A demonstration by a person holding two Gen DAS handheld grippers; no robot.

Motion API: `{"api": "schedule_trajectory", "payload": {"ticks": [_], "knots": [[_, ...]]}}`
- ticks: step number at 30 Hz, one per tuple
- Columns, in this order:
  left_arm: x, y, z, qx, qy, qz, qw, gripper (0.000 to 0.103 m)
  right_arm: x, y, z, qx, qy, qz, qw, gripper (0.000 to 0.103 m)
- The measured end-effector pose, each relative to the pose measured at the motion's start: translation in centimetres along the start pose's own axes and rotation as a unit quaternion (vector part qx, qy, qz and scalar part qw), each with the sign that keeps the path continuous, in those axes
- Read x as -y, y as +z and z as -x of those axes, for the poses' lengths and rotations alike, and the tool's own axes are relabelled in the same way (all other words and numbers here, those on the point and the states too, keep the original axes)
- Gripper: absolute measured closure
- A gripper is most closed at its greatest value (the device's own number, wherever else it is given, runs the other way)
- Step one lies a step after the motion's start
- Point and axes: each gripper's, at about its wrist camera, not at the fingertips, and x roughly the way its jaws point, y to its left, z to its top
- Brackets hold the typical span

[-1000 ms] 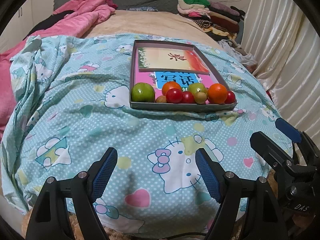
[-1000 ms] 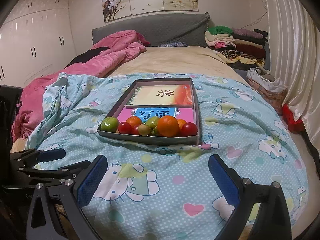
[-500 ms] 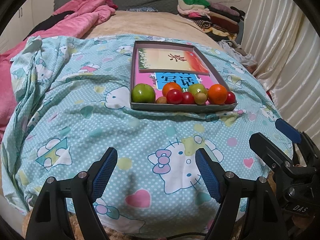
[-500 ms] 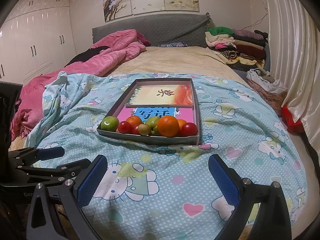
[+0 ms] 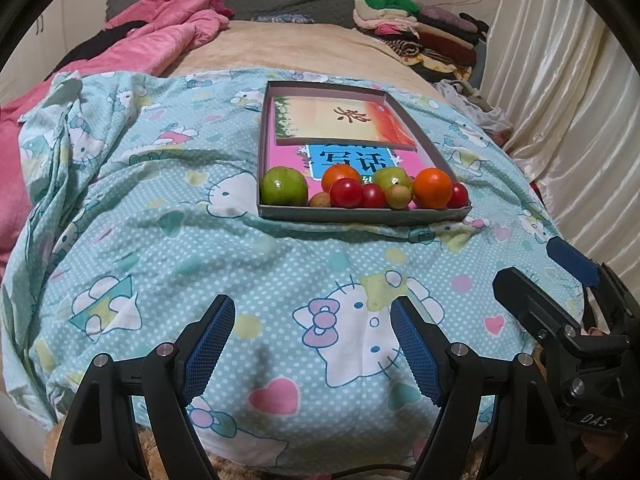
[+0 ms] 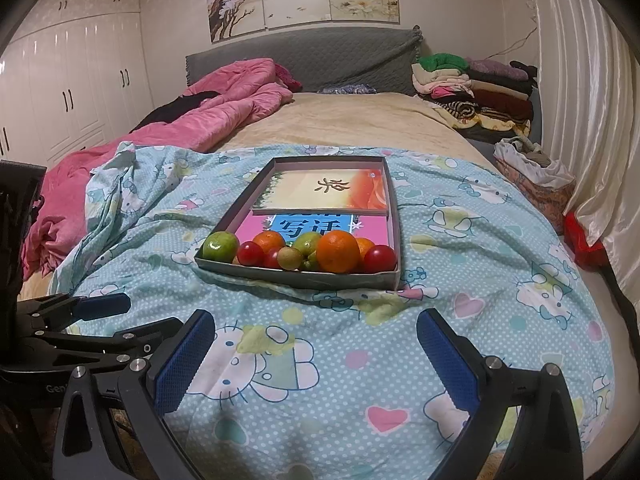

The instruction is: Organize fruits

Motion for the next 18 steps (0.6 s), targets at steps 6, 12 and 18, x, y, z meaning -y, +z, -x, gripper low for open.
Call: {"api": "schedule_trajectory", "payload": {"ticks": [6, 12, 18], "knots": [[0.05, -0.02, -0.11, -0.003, -0.001, -0.001, 1.0000, 0.022, -0.01, 0.03, 0.02, 0.000, 0.001, -0.001, 1.000, 0.001], [0.10, -0.04, -0.19, -0.003, 0.002, -0.003, 1.0000, 0.022, 0.02, 0.05, 0.04, 0.000, 0.000, -0.001, 1.000, 0.001], [-0.11, 0.02, -0.42, -0.008, 0.000, 0.000, 1.0000, 0.022, 0.20, 0.07, 0.12, 0.004, 0.002, -0.007, 1.000, 0.001]]}}
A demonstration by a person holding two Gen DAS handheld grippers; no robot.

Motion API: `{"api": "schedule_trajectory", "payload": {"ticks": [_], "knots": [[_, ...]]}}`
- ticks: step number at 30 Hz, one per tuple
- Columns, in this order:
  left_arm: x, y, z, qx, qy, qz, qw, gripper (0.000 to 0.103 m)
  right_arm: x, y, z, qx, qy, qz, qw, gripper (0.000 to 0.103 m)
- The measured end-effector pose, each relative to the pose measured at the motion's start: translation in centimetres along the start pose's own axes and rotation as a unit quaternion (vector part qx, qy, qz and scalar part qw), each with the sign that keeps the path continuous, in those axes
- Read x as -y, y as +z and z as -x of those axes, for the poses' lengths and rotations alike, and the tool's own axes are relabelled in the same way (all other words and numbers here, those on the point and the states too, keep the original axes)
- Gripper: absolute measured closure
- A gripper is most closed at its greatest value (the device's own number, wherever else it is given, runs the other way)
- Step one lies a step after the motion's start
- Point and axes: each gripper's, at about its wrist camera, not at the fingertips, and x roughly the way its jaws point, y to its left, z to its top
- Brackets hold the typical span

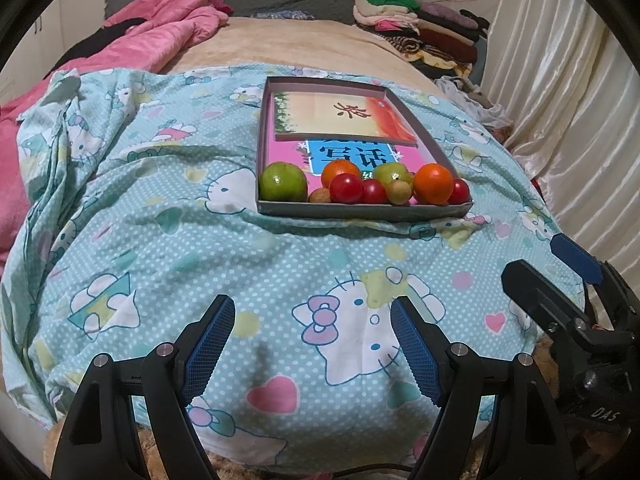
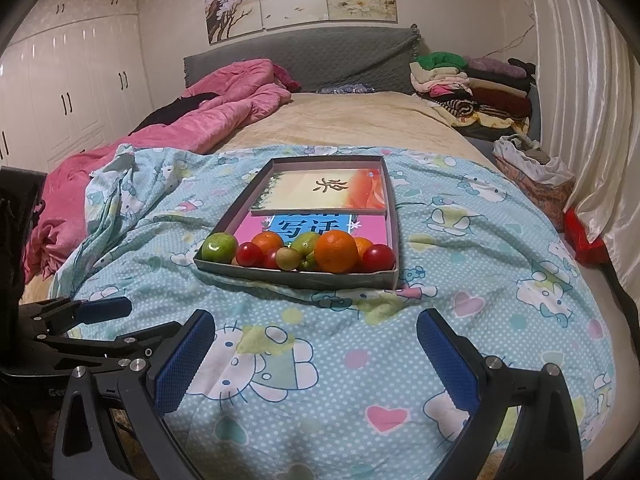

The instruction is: Organize fruits

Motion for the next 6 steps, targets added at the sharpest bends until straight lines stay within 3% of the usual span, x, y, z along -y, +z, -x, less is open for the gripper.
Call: {"api": "schedule_trajectory", "payload": {"ticks": [6], "knots": [[-1.0, 0.6, 0.2, 0.005, -0.011, 0.017, 0.9998, 0.022, 0.9, 0.3, 0.1, -0.002, 0.008, -0.025, 1.000, 0.001]]}}
